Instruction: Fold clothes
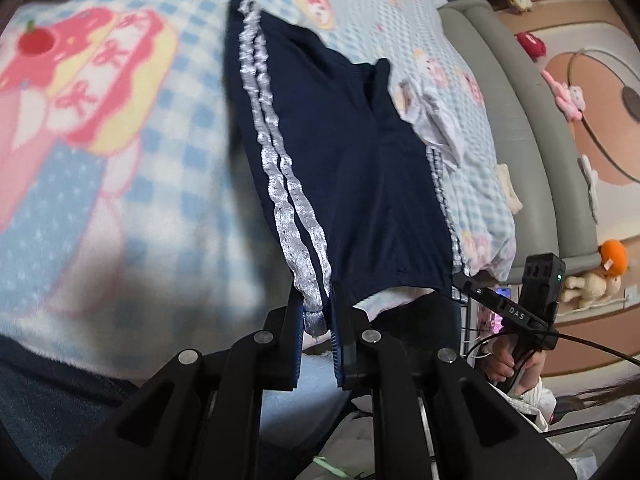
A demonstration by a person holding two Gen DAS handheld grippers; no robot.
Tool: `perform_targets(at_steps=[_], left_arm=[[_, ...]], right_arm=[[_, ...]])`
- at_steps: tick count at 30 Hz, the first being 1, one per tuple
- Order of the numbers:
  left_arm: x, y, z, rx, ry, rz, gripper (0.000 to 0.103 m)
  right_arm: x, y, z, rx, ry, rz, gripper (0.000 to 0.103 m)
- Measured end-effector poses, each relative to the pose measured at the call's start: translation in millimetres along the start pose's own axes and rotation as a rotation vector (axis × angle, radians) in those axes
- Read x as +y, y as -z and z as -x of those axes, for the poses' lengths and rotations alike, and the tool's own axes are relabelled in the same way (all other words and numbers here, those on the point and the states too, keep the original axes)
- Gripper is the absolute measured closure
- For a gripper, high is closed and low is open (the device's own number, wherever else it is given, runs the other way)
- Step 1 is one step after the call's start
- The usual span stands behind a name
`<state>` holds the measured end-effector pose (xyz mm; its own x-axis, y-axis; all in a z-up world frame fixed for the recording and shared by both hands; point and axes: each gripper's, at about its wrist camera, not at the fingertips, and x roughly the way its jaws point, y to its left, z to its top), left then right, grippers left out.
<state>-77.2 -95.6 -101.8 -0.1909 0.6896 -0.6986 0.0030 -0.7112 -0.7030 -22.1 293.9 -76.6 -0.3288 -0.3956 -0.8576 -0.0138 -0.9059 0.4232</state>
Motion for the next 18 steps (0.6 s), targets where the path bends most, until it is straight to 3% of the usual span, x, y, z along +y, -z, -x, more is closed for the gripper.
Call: perform_targets(at_steps=[2,4,6,12,15,18], left_arm=[[6.6,-1.7,0.5,0.008,-0.003,0.023,0.083],[12.2,-3.5,3.3,0.017,-0.001,0.042,0.064],[16.4,-1.8,13.8,0.022,0.033,0.045,0.058],[19.3,-36.2,35.8,-0.081,-0.063,-0.018,0.058],[9.0,-69.5,36.7,-0.142,-0.107,-0.063,0.058],[6.4,-101.8,33.8,-0.157,-0.087,-0.041,0.058]], right_arm=[[-5.9,-0.5,-3.9,0.017,0.001,-0.02,0.09],[-10.7,-2.1,1.6,0.031,0.007,-0.01,0.085],[-15.6,-4.6,13.8,0.028,0.017,0.012,0.079],[-15.1,-40.3,49.0,-0.063,0.083,0.111,0.078],[24.4,-77.6,33.5,-0.099,0.052,0.203,0.078],[69.1,-115.6,3.0,-0.086,-0.006,0.268,0.078]])
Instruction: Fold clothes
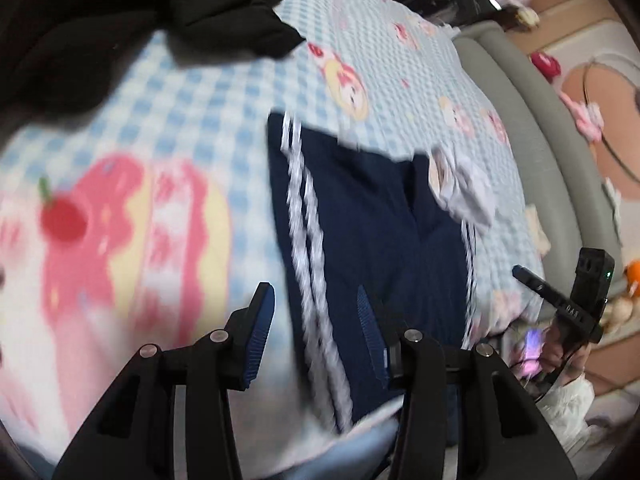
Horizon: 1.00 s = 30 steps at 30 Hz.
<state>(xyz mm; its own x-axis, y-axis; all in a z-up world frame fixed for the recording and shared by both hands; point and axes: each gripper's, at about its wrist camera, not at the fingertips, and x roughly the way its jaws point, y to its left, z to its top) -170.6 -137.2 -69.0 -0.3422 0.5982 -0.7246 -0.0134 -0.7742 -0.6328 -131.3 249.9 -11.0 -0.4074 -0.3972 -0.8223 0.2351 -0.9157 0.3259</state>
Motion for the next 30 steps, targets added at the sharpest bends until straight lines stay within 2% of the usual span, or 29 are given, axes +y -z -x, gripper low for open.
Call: perform_targets(at_steps=[2,5,7,9,13,16,18,20,22,23,26,27,29,30], left_arm=[[-6.4,-18.3,-3.5,-0.025,0.013,-0.014,0.058],[-11.8,-38.7,-14.2,-0.049,-0.062,-0.061,0.058],[-5.7,-50.3,-23.8,-0.048,-0.072,-0.062,0.058],[-2.2,-59.7,-39.1,-0.038,-0.077,-0.06,0.059],[4.6,-73.3,-68.1,0.003,-0.107,-0.068,0.059],[9.7,-79.9,-71.8,-0.003,-0.135,-0.065,0.06],[11.8,-82.7,-62.9,-0.04,-0.146,-0.066,0.06],[11.7,-84.3,-50.8,-0.097,-0.166,-0.087,0.058],[14.6,-85.4,-49.5,-0.107,-0.167,-0.089,0.057],[16.6,-86.3,-52.1,-0.1,-0.169,-0.088,0.055],[19.3,-90.5,-71.0,-0.056,-0.195,-0.094,0.055],[19.6,-91.3,-75.4,-0.054,-0.205,-0.096,0.057],[20.9,-92.4,-79.0,-0.066,-0.215,-0.099,0.07],[20.5,-93.0,-77.9,-0.079,-0.215,-0.102,0.086]], right_arm=[[18.3,-26.3,-30.4,0.034,-0.037,0.031,0.078],[38.7,-60.1,-82.2,0.1,-0.024,0.077,0.079],[47.0,-73.0,-107.1,0.119,-0.039,0.103,0.081],[50.2,-85.0,-135.5,0.145,-0.053,0.12,0.081],[28.4,-94.4,-178.3,0.2,0.019,0.064,0.081],[6.3,-96.0,-174.4,0.17,0.055,0.019,0.084],[-3.8,-97.8,-168.6,0.152,0.095,0.023,0.084],[-8.1,-99.3,-161.5,0.129,0.085,0.025,0.084],[-6.0,-100.9,-159.6,0.116,0.092,0.048,0.082],[-4.7,-101.6,-158.9,0.111,0.097,0.061,0.081],[1.3,-105.1,-164.8,0.108,0.104,0.086,0.067],[0.5,-105.9,-168.5,0.112,0.109,0.086,0.066],[-2.3,-105.4,-180.0,0.132,0.114,0.079,0.066],[-3.6,-104.9,-184.2,0.138,0.107,0.078,0.067]])
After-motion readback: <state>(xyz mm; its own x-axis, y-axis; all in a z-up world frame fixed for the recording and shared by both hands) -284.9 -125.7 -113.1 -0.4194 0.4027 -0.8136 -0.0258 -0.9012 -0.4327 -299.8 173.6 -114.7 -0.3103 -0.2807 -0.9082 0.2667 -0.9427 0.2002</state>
